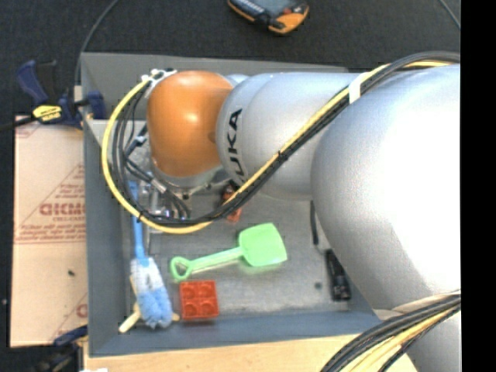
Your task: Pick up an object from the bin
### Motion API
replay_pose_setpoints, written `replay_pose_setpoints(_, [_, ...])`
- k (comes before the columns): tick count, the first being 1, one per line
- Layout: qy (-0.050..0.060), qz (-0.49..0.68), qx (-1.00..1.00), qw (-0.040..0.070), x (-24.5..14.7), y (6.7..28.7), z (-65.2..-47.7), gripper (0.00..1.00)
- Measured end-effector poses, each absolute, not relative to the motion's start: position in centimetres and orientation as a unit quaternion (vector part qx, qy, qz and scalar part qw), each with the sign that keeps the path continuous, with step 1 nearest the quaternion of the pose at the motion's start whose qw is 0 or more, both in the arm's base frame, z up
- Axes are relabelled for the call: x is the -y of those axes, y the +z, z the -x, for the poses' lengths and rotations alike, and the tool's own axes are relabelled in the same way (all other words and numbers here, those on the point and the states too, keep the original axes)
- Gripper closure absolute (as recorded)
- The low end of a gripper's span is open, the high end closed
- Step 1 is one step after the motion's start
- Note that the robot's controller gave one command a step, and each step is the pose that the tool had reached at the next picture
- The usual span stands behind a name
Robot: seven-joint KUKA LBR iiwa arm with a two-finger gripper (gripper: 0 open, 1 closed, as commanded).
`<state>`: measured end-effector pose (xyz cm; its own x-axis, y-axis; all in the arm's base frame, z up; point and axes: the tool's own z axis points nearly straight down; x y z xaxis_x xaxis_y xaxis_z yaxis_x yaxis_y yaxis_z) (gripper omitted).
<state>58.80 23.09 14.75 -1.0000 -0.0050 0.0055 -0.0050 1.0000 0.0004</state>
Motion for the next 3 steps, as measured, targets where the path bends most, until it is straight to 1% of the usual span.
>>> replay_pose_setpoints(1, [-0.001, 0.0, 1.0, -0.001, -23.0, 15.3, -59.0, 0.0])
replay_pose_setpoints(2, [0.0, -0.055, 0.999, 0.0, -12.8, 7.0, -56.5, 0.0])
replay_pose_setpoints(3, [-0.003, -0.114, 0.993, -0.008, -13.2, 14.2, -56.4, 0.0])
